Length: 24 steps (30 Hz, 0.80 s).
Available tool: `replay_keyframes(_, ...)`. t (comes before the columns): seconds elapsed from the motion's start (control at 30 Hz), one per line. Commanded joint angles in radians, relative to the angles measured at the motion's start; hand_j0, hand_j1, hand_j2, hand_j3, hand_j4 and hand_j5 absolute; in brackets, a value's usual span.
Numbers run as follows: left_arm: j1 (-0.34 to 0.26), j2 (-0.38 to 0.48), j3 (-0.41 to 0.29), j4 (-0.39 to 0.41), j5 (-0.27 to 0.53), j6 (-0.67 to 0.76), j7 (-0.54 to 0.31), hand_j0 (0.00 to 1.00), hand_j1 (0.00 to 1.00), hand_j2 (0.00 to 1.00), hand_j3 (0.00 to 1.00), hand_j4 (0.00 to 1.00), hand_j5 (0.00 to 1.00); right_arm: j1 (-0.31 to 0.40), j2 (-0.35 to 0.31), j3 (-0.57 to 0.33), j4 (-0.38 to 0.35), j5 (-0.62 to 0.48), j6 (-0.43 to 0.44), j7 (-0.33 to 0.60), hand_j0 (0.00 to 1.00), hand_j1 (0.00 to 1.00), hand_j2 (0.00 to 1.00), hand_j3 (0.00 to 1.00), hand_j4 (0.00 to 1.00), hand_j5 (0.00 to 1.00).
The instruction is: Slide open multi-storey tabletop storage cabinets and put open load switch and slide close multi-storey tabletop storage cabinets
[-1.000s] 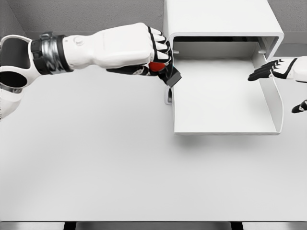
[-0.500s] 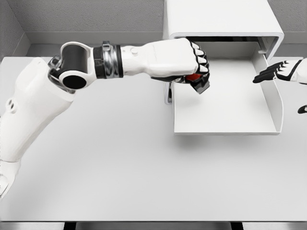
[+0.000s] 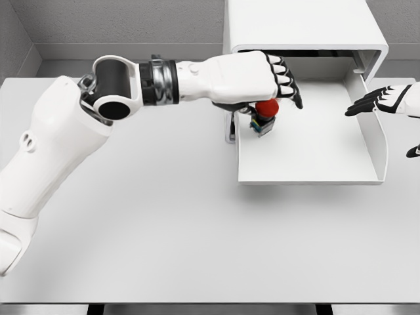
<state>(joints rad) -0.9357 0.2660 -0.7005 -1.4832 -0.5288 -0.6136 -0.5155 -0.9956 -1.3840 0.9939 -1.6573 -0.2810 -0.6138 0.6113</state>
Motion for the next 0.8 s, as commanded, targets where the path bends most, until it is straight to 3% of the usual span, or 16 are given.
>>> replay_keyframes(0.0, 0.000, -0.001, 0.001, -0.003, 0.006, 0.003, 0.002, 0.87, 0.87, 0.87, 0.87, 0.87, 0.87, 0.000, -0.003, -0.001, -0.001, 0.002, 0.003, 0.000, 1.00, 1.00, 1.00, 1.00, 1.00, 1.00)
replay_keyframes(0.17, 0.000, -0.002, 0.001, -0.002, 0.006, 0.003, 0.003, 0.89, 0.89, 0.89, 0.89, 0.89, 0.89, 0.002, -0.004, 0.002, -0.006, 0.003, 0.003, 0.000, 1.00, 1.00, 1.00, 1.00, 1.00, 1.00)
replay_keyframes(0.27, -0.002, -0.002, 0.001, -0.003, 0.006, 0.003, 0.003, 1.00, 1.00, 1.00, 1.00, 1.00, 1.00, 0.003, -0.006, 0.002, -0.007, 0.003, 0.003, 0.000, 1.00, 1.00, 1.00, 1.00, 1.00, 1.00)
replay_keyframes(0.53, -0.006, 0.010, 0.004, -0.009, 0.024, 0.003, 0.003, 1.00, 1.00, 1.00, 1.00, 1.00, 1.00, 0.009, -0.006, 0.002, -0.010, 0.003, 0.003, 0.000, 1.00, 1.00, 1.00, 1.00, 1.00, 1.00)
replay_keyframes(0.77, -0.018, 0.062, 0.012, -0.083, 0.085, 0.003, -0.003, 1.00, 1.00, 1.00, 1.00, 1.00, 1.00, 0.011, -0.010, 0.002, -0.010, 0.005, 0.003, 0.000, 1.00, 1.00, 1.00, 1.00, 1.00, 1.00)
